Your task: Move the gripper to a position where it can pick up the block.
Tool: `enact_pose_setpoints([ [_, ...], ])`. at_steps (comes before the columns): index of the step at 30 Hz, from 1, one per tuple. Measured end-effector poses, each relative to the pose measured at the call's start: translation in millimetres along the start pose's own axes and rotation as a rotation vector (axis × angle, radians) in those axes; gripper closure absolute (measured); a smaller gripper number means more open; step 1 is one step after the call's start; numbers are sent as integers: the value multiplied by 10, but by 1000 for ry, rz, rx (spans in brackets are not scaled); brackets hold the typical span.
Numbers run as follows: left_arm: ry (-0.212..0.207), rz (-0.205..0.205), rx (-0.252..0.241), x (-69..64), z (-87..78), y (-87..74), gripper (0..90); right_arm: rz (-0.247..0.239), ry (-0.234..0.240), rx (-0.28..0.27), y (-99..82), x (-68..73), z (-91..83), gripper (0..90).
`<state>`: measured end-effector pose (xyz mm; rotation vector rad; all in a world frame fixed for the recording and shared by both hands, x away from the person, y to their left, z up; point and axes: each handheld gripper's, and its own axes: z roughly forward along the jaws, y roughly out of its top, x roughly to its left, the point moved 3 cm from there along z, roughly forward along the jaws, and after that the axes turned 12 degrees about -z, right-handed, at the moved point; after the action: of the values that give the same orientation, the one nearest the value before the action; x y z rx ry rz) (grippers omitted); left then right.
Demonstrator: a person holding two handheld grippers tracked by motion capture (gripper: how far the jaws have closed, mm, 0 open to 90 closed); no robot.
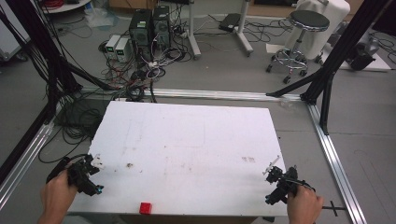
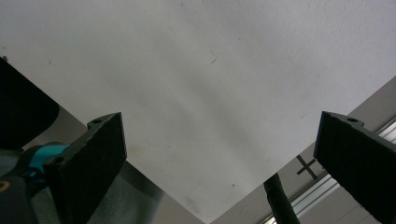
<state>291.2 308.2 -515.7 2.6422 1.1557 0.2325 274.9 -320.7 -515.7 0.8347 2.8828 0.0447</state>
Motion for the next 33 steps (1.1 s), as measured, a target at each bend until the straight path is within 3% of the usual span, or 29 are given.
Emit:
enact_pose_setpoints([
  [8, -35, 37, -68, -25, -75, 52, 200, 0, 0, -5, -6, 4, -10, 16],
  [15, -45, 92, -76, -101, -120, 110, 201, 4, -3, -16, -7, 9, -27, 16],
  [22, -58, 205, -54, -247, -147, 180, 200, 5, -3, -27, -6, 7, -47, 16],
  [23, -61, 238, -49, -271, -158, 196, 199, 7, -3, -29, -6, 8, -47, 16],
  [27, -75, 273, -51, -358, -174, 258, 197, 3, -3, -35, -11, 5, -57, 16],
  [33, -93, 360, -25, -504, -157, 316, 194, 7, -5, -40, -23, 3, -65, 16],
])
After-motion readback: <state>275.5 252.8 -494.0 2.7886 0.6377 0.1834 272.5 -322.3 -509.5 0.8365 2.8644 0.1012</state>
